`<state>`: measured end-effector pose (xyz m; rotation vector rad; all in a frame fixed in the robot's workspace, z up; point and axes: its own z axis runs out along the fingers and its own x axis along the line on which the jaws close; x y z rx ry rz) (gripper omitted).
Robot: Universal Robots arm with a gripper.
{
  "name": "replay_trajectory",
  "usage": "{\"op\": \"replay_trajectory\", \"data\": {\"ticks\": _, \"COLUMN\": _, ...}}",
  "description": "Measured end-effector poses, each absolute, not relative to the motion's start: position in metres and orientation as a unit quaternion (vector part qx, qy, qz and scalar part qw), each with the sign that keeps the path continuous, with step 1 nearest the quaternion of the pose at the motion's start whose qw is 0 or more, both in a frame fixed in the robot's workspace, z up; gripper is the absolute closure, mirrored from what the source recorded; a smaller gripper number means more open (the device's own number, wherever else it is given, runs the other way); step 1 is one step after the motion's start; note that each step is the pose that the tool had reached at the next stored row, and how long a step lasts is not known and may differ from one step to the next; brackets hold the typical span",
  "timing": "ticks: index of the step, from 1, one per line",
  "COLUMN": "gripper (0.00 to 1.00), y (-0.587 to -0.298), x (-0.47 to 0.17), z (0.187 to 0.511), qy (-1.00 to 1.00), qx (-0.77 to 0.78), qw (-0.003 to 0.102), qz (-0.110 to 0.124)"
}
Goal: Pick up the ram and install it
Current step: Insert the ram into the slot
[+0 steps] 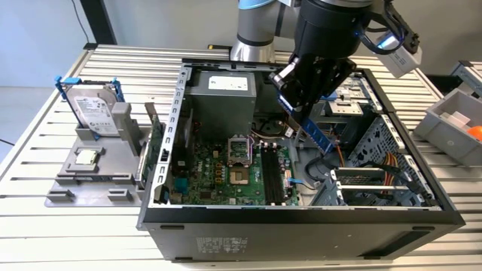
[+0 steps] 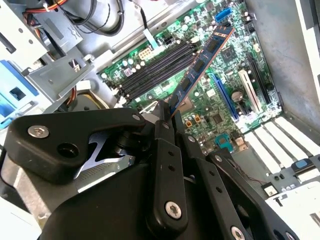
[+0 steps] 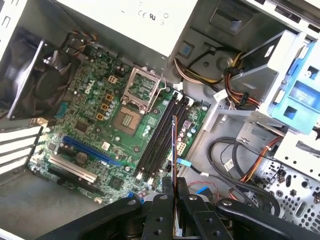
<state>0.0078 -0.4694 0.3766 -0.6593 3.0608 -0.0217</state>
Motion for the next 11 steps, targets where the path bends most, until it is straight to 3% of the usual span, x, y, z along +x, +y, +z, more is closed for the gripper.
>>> {"op": "replay_trajectory", "data": {"ticks": 11, "gripper": 1.00, "y": -0.4694, "x": 0.0078, "z": 0.3764, "qy": 0.982, "qx": -0.188, "qw": 0.005, "qz": -0.007}}
